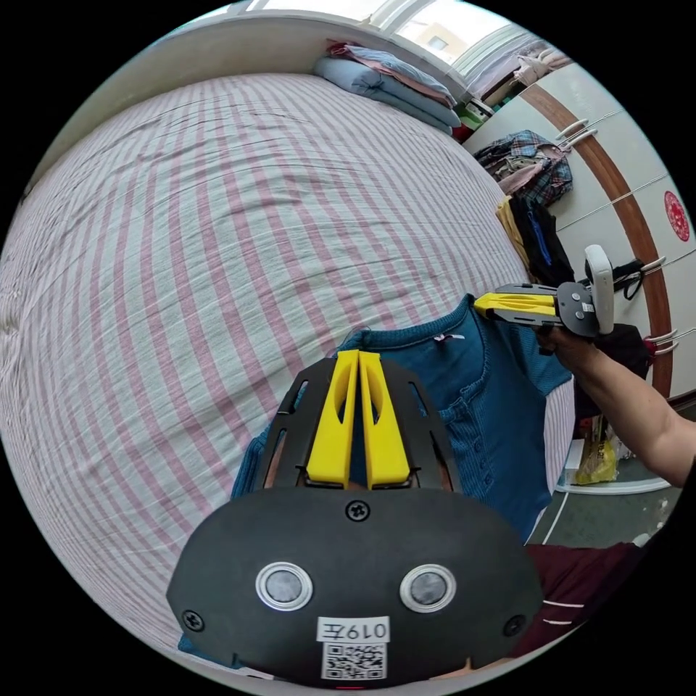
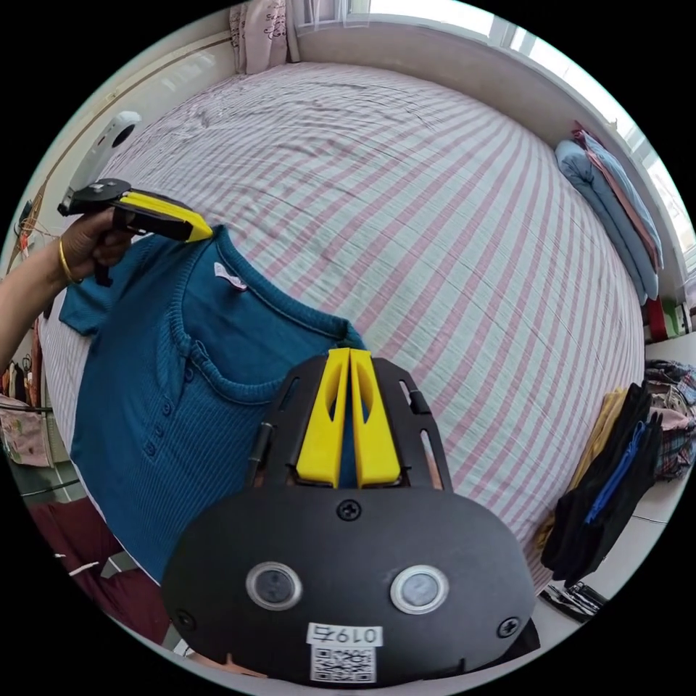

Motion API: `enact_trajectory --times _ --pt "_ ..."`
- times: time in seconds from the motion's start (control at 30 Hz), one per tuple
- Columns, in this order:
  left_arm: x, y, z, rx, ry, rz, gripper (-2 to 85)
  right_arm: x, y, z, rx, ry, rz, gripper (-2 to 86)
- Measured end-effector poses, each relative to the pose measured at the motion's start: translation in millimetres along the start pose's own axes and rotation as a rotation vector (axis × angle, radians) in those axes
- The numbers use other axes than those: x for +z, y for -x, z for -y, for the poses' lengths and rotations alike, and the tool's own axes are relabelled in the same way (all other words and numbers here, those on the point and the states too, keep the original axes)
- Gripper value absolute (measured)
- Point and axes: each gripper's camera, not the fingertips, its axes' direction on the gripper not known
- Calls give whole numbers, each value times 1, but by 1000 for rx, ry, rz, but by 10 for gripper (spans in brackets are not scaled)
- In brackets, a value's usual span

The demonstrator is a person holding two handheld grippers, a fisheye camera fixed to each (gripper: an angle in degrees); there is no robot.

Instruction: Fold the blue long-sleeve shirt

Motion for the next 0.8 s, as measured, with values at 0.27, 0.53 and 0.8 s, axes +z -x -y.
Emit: enact_trajectory --times 0.27,0.53,0.8 --pt "-7 18 -17 -117 -81 -161 6 -17 -15 -9 47 -19 74 6" --pt "-16 -12 -64 -14 -194 -157 7 -50 3 -33 28 -177 216 48" --pt "8 -43 -163 -76 -234 -85 8 -18 85 -53 -36 -91 234 50"
